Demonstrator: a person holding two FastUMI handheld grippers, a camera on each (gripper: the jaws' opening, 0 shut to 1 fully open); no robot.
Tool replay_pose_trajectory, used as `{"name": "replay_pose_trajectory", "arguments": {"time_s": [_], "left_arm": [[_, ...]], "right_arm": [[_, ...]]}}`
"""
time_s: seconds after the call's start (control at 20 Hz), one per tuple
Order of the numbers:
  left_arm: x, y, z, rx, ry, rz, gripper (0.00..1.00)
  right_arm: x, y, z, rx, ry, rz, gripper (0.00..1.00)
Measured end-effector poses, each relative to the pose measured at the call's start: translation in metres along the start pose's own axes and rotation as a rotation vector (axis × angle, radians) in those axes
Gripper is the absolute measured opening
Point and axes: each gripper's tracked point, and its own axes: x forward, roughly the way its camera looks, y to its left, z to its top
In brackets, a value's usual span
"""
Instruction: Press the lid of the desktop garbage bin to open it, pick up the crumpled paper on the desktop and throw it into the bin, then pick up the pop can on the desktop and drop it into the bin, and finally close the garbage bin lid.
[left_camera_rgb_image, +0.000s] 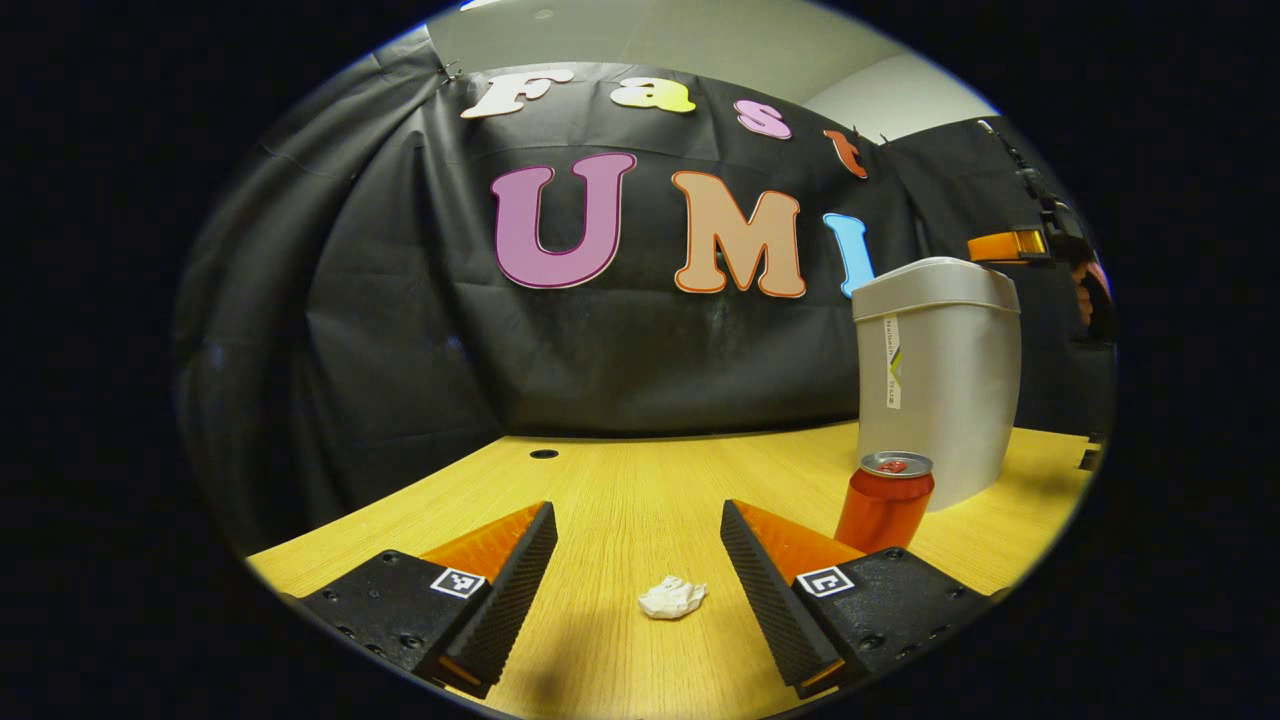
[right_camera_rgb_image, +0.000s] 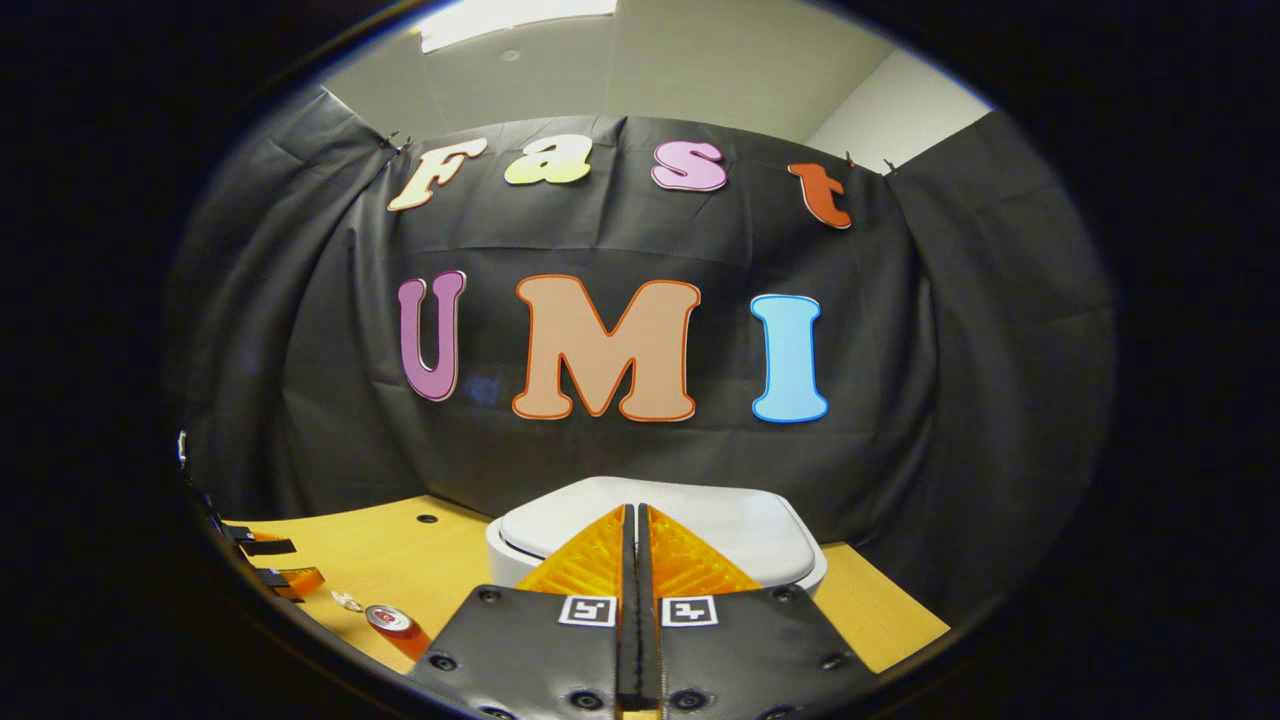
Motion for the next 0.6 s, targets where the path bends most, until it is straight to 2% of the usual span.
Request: {"name": "replay_pose_trajectory", "arguments": {"time_s": [0.3, 0.55, 0.6], "left_arm": [[0.000, 0.000, 0.000, 0.000, 0.000, 0.001, 0.97], [0.000, 0.001, 0.000, 0.000, 0.000, 0.007, 0.97], [0.000, 0.002, -0.001, 0.000, 0.000, 0.010, 0.97]], "right_arm": [[-0.027, -0.002, 0.007, 0.018, -0.049, -0.003, 0.02], [-0.056, 0.016, -0.018, 0.036, -0.045, 0.034, 0.02], [-0.061, 0.020, -0.025, 0.044, -0.041, 0.043, 0.05]]}}
